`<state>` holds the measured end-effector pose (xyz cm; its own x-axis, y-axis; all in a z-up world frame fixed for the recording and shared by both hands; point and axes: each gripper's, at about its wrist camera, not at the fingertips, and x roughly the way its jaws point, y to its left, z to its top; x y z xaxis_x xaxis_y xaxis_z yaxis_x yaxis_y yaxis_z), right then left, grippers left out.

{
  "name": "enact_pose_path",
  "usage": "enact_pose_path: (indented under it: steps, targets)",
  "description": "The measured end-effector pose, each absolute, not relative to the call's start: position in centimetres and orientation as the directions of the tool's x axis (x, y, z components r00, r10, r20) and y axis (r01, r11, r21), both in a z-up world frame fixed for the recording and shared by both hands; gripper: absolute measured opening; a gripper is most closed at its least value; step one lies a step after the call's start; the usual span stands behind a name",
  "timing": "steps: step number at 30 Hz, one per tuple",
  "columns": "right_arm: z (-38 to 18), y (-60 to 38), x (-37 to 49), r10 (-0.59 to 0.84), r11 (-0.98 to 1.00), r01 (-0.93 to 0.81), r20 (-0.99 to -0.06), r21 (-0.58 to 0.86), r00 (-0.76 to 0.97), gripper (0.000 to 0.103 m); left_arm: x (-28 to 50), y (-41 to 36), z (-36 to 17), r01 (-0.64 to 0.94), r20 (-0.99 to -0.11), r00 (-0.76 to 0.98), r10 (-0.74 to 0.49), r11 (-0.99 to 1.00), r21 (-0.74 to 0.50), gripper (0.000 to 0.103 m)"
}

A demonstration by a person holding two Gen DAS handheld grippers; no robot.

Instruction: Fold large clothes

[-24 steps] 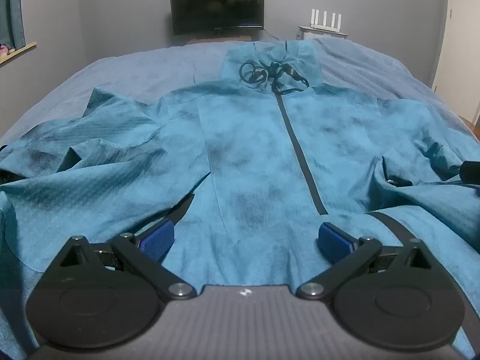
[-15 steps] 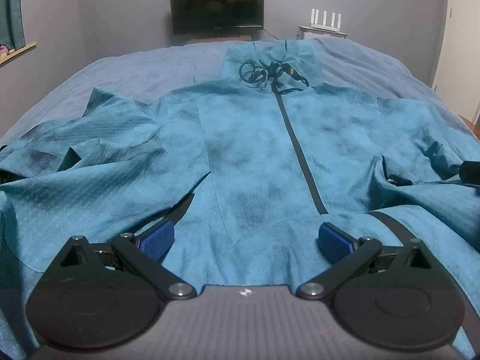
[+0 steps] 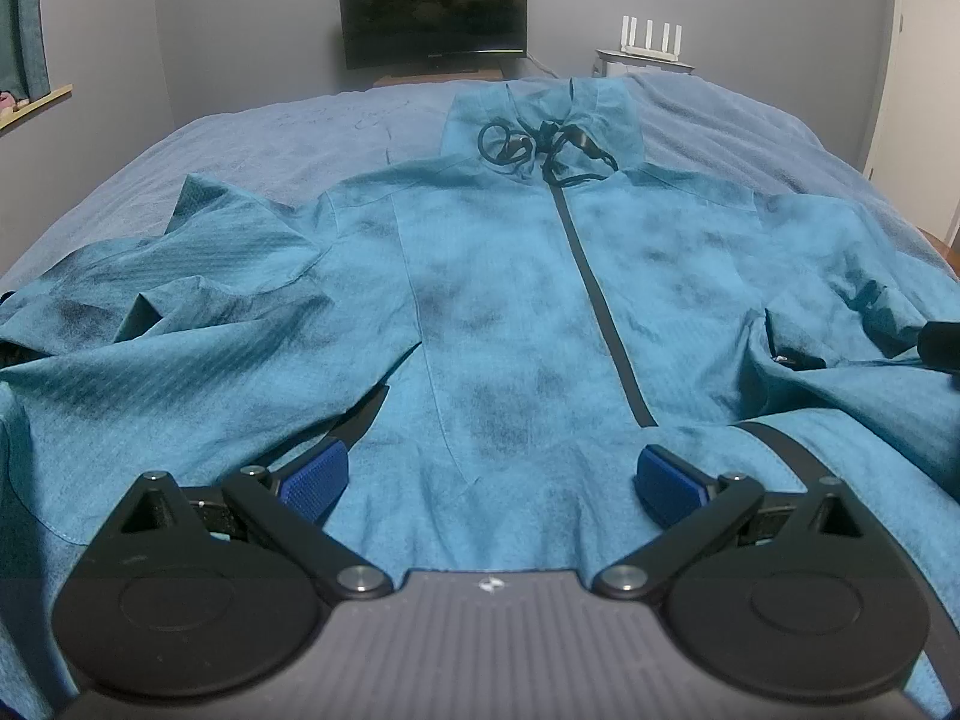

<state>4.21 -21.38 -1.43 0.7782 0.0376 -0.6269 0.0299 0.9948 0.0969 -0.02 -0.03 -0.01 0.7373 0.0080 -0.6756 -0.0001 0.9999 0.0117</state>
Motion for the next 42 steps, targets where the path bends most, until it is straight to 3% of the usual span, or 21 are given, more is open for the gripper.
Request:
enact_pose_path:
  steps: [42]
  targets:
    - [-1.47,-21.11,4.32,0.035,0.995,0.030,-0.631,0.093,0.775,0.103,-0.01,-0.04,-0.02,0.000,-0.678,0.735,0.011,1.000,0.016,0.103]
